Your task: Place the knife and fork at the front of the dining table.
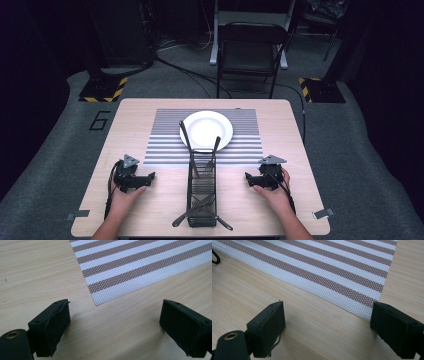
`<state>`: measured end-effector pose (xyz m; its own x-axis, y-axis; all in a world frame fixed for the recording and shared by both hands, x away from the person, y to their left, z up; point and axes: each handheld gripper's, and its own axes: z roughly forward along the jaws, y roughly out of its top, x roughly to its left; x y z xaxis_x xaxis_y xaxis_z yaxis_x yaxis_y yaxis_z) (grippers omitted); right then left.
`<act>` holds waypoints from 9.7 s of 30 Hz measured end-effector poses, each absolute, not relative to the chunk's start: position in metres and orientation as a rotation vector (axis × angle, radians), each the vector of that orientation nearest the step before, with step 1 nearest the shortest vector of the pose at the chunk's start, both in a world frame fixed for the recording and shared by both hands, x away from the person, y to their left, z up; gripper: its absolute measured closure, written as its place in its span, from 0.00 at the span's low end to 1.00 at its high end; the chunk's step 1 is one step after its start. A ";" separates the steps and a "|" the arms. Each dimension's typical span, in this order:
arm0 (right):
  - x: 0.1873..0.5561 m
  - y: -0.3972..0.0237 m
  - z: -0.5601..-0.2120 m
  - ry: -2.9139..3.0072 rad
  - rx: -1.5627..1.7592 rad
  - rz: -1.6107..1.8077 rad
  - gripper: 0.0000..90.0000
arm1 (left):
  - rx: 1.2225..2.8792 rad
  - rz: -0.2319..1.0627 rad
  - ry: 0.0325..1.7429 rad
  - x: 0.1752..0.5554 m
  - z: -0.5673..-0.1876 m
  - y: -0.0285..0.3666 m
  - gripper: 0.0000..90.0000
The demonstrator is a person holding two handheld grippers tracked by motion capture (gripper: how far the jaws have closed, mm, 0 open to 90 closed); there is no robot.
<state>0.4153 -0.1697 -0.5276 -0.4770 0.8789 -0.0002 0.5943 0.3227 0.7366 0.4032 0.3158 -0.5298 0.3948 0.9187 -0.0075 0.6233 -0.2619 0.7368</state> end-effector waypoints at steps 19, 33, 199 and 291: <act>0.415 -0.170 -0.528 2.192 1.308 0.964 0.13 | 1.987 0.570 1.314 0.403 -0.530 0.316 0.10; 0.414 -0.175 -0.521 2.189 1.335 0.970 0.40 | 1.995 0.566 1.316 0.403 -0.529 0.316 0.11; 0.390 -0.040 -0.332 2.352 0.754 1.347 0.96 | 1.993 0.566 1.315 0.403 -0.529 0.316 0.11; 0.491 -0.132 -0.447 2.127 1.410 1.211 0.95 | 1.992 0.568 1.307 0.404 -0.530 0.316 0.11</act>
